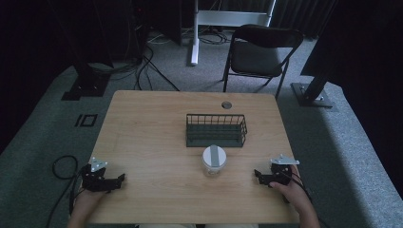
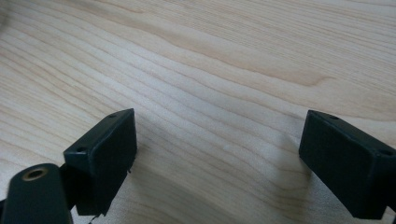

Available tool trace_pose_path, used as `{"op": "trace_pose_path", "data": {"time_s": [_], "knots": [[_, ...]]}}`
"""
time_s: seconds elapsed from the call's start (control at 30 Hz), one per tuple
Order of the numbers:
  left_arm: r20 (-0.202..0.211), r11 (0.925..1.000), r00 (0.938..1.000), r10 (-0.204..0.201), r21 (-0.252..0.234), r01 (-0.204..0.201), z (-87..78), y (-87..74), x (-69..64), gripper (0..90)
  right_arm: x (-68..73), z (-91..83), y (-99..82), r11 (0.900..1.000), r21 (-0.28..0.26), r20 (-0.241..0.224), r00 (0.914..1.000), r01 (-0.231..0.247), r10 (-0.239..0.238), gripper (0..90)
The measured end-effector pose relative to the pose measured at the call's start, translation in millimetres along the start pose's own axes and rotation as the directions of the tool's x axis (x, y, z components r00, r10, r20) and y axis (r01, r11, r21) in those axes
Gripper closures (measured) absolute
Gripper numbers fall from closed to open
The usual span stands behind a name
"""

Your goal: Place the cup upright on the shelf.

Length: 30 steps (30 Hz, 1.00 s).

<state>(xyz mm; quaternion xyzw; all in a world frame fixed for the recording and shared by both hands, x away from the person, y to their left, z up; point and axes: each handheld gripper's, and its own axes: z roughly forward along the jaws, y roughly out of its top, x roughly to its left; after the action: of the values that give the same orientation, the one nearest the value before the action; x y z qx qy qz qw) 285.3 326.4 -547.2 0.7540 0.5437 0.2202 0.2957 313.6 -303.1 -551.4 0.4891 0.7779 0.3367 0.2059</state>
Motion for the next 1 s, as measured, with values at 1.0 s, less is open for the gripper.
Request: {"op": "trace_pose_path", "data": {"time_s": [1.0], "knots": [[0.001,1.0,1.0,0.0,0.0,0.0,0.0,0.0,0.0,0.6,-3.5,-6.0,-5.2,0.9993,-0.009,-0.07,0.9969,0.037,-0.037,11.3]]}}
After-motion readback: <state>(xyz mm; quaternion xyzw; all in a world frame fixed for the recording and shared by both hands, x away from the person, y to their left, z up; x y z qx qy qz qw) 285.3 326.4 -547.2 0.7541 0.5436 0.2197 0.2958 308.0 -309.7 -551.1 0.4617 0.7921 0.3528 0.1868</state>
